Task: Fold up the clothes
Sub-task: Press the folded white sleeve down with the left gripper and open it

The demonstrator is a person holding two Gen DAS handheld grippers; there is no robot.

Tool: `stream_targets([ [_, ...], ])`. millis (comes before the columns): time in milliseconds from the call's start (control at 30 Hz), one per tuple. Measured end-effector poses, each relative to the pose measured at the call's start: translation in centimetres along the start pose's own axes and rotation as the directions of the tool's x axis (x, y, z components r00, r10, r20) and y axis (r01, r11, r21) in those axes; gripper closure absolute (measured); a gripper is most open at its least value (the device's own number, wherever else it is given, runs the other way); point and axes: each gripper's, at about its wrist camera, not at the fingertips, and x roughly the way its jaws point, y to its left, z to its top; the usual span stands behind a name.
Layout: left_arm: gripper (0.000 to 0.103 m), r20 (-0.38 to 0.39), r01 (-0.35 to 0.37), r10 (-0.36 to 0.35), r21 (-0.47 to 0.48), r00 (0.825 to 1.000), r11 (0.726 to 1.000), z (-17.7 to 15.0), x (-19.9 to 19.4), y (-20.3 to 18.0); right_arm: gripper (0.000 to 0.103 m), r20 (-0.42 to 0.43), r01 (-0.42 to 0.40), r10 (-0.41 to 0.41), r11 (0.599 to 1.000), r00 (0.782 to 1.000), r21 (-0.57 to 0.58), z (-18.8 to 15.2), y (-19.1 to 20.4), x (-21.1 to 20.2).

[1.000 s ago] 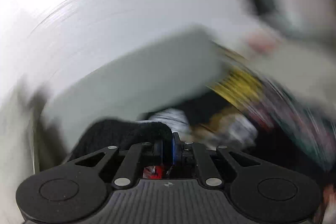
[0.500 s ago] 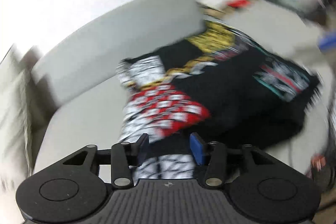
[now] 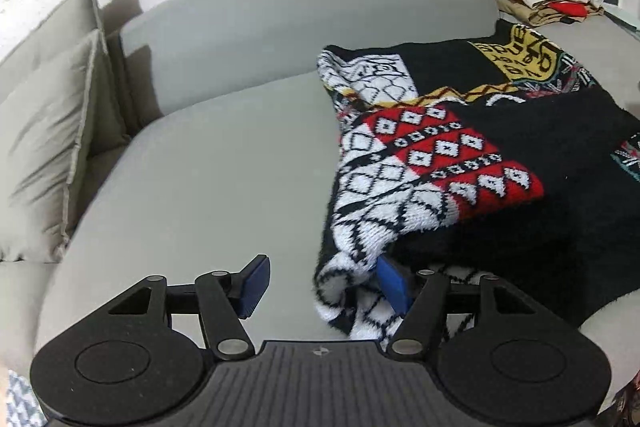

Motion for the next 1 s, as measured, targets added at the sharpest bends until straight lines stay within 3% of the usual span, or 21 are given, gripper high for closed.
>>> stream_targets([
  [133, 0.056, -0.017, 0.005, -0.005, 0.055, 1.0, 0.998, 0.4, 1.4, -0.8, 0.051, 0.012, 0.064, -0.065, 0.996, 0.998, 0.059, 1.1, -0.9, 2.9],
  [267, 0.076, -0.021, 0.014, -0.014, -0.008, 1.0, 1.0, 1.2, 2.2, -0.5, 0.052, 0.044, 0.079, -0.086, 0.989, 0.995, 0.128, 1.8, -1.7, 5.1],
  [367, 0.078, -0.028, 0.017, -0.02, -0.102, 0.999, 0.995, 1.4, 2.3, 0.7, 0.095, 0.064, 0.078, -0.085, 0.992, 0.994, 0.102, 1.3, -1.0, 4.9],
  [467, 0.079, -0.058, 0.033, -0.046, -0.215, 0.997, 0.976, 0.9, 2.7, 2.4, 0.095, 0.074, 0.052, -0.053, 0.998, 0.996, 0.022, 0.5, 0.9, 2.9],
  [567, 0.079, -0.092, 0.052, -0.091, -0.357, 0.992, 0.933, -0.3, 3.1, 4.5, 0.095, 0.065, 0.004, 0.001, 0.996, 0.998, -0.084, -1.5, 2.9, -0.5],
  [633, 0.078, -0.114, 0.058, -0.116, -0.418, 0.987, 0.907, -0.8, 3.4, 5.4, 0.095, 0.064, 0.005, 0.005, 0.988, 0.998, -0.153, -3.4, 3.3, -2.3],
  [733, 0.072, -0.138, 0.063, -0.138, -0.449, 0.981, 0.891, -1.5, 3.4, 5.8, 0.095, 0.042, 0.048, -0.041, 0.982, 0.998, -0.182, -5.2, 2.1, -2.7],
  [867, 0.072, -0.123, 0.063, -0.126, -0.419, 0.984, 0.906, -2.1, 1.6, 5.8, 0.095, 0.026, 0.164, -0.162, 0.96, 0.986, -0.229, -5.7, -0.4, 0.4],
  [933, 0.073, -0.103, 0.04, -0.087, -0.388, 0.991, 0.921, -2.5, 0.0, 5.9, 0.094, 0.027, 0.148, -0.146, 0.961, 0.989, -0.232, -5.9, -0.4, 0.0],
  [1000, 0.073, -0.067, 0.041, -0.071, -0.37, 0.995, 0.928, -3.2, -1.8, 6.1, 0.084, 0.014, 0.13, -0.13, 0.959, 0.991, -0.251, -5.9, 0.0, -1.0],
])
